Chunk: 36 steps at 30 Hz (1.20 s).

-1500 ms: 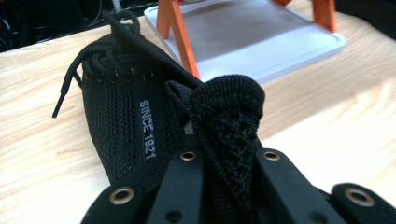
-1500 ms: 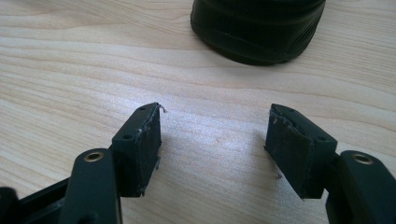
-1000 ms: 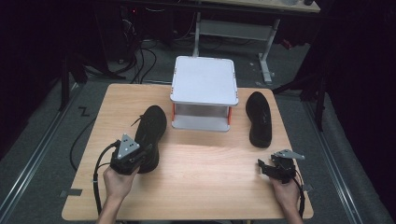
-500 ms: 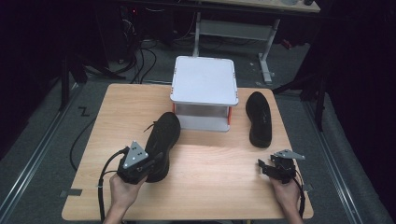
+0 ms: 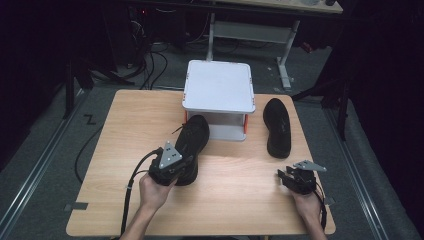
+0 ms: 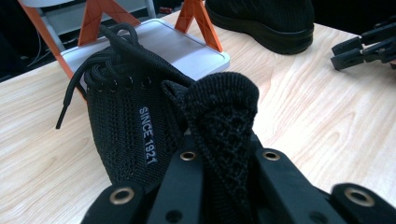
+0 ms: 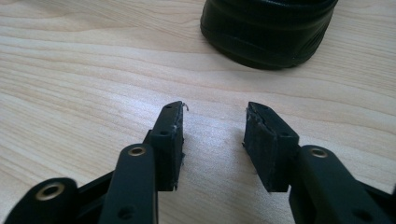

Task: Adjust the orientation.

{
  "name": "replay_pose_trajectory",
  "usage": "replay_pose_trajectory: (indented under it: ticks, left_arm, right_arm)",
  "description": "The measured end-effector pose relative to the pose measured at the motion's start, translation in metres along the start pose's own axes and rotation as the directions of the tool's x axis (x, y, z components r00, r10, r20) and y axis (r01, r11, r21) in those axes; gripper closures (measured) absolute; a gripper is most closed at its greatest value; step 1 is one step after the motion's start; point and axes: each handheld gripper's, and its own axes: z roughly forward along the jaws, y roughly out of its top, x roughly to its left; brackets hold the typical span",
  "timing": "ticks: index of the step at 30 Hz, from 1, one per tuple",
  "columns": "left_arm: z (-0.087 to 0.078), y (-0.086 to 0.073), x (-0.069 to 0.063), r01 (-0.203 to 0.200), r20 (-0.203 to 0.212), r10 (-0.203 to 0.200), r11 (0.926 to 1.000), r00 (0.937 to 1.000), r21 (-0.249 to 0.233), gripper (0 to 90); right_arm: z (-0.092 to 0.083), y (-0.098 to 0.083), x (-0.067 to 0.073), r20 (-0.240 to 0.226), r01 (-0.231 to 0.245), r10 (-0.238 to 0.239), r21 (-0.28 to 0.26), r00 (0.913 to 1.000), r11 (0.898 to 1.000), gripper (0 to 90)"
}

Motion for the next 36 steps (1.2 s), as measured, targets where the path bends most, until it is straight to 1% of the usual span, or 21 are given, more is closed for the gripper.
replay_pose_trajectory:
  ticks: [3,4,5,6,8,9,11,14,17,19,20,22,25,26,27,28,31,32,33,34,36]
  left_arm:
    - [0.006,0.002,0.0,-0.001,-0.007,0.001,1.0,1.0,-0.003,86.0]
    - [0.013,0.005,0.0,-0.016,-0.018,0.016,0.9999,0.9997,0.004,86.0]
    - [0.013,0.005,0.0,-0.016,-0.018,0.016,0.9999,0.9997,0.004,86.0]
    - [0.02,0.008,0.0,-0.025,-0.023,0.025,0.9996,0.9994,0.011,86.0]
    - [0.023,0.01,0.0,-0.026,-0.023,0.026,0.9996,0.9994,0.013,86.0]
    - [0.027,0.012,0.001,-0.031,-0.023,0.031,0.9994,0.9992,0.016,86.0]
    - [0.034,0.015,0.001,-0.047,-0.029,0.048,0.9986,0.9984,0.023,86.0]
    - [0.047,0.019,0.002,-0.047,-0.038,0.047,0.9986,0.9982,0.024,86.0]
    - [0.058,0.023,0.003,-0.046,-0.045,0.047,0.9986,0.9979,0.027,86.0]
    - [0.065,0.024,0.003,-0.054,-0.053,0.056,0.9979,0.997,0.036,85.9]
    - [0.068,0.025,0.003,-0.055,-0.057,0.057,0.9977,0.9967,0.039,85.9]
    - [0.074,0.026,0.004,-0.055,-0.062,0.057,0.9975,0.9964,0.044,85.9]
    - [0.083,0.025,0.007,-0.033,-0.073,0.035,0.9986,0.9967,0.041,85.9]
    - [0.088,0.025,0.009,-0.023,-0.082,0.027,0.9987,0.9963,0.046,85.8]
    - [0.09,0.024,0.01,-0.024,-0.086,0.028,0.9985,0.9959,0.05,85.8]
    - [0.09,0.024,0.01,-0.024,-0.086,0.028,0.9985,0.9959,0.05,85.8]
    - [0.096,0.023,0.01,-0.025,-0.104,0.03,0.9984,0.9941,0.05,85.8]
    - [0.098,0.023,0.011,-0.03,-0.109,0.036,0.9981,0.9934,0.054,85.8]
    - [0.101,0.023,0.011,-0.032,-0.119,0.038,0.9979,0.9922,0.056,85.8]
    - [0.101,0.023,0.011,-0.032,-0.119,0.038,0.9979,0.9922,0.056,85.8]
    - [0.103,0.022,0.011,-0.03,-0.126,0.037,0.9981,0.9913,0.053,85.8]
  right_arm:
    - [0.0,0.0,0.001,0.002,-0.001,0.001,-0.001,1.0,1.0,65.9]
    - [0.0,0.0,0.002,-0.002,0.0,0.0,-0.003,1.0,1.0,68.3]
    - [0.0,0.0,0.002,-0.002,0.0,0.0,-0.003,1.0,1.0,68.3]
    - [0.001,0.001,0.001,-0.023,-0.007,0.007,-0.007,0.9997,1.0,71.6]
    - [0.001,0.002,0.001,-0.047,-0.022,0.022,-0.016,0.9986,1.0,72.5]
    - [0.001,0.002,0.001,-0.047,-0.022,0.022,-0.016,0.9986,1.0,72.5]
    - [0.0,0.003,0.002,-0.06,-0.018,0.016,-0.036,0.9981,0.999,72.8]
    - [-0.003,0.012,0.005,-0.093,-0.004,-0.001,-0.062,0.9957,0.998,73.0]
    - [-0.008,0.027,0.008,-0.126,0.011,-0.023,-0.096,0.9917,0.995,73.7]
    - [-0.011,0.046,0.012,-0.155,0.028,-0.048,-0.127,0.9868,0.991,74.6]
    - [-0.011,0.046,0.012,-0.155,0.028,-0.048,-0.127,0.9868,0.991,74.6]
    - [-0.012,0.06,0.016,-0.172,0.041,-0.066,-0.148,0.9828,0.988,75.3]
    - [-0.012,0.08,0.022,-0.2,0.058,-0.095,-0.18,0.9752,0.982,76.0]
    - [-0.01,0.092,0.027,-0.212,0.064,-0.107,-0.199,0.9715,0.978,76.2]
    - [-0.01,0.098,0.03,-0.217,0.069,-0.115,-0.207,0.9693,0.976,76.3]
    - [-0.01,0.098,0.03,-0.217,0.069,-0.115,-0.207,0.9693,0.976,76.3]
    - [-0.008,0.117,0.038,-0.216,0.091,-0.144,-0.239,0.9657,0.967,76.6]
    - [-0.005,0.129,0.043,-0.209,0.099,-0.154,-0.251,0.9656,0.963,77.0]
    - [-0.004,0.136,0.046,-0.206,0.104,-0.159,-0.253,0.9656,0.962,77.3]
    - [-0.004,0.136,0.046,-0.206,0.104,-0.159,-0.253,0.9656,0.962,77.3]
    - [-0.001,0.148,0.05,-0.196,0.118,-0.173,-0.267,0.9653,0.956,77.9]
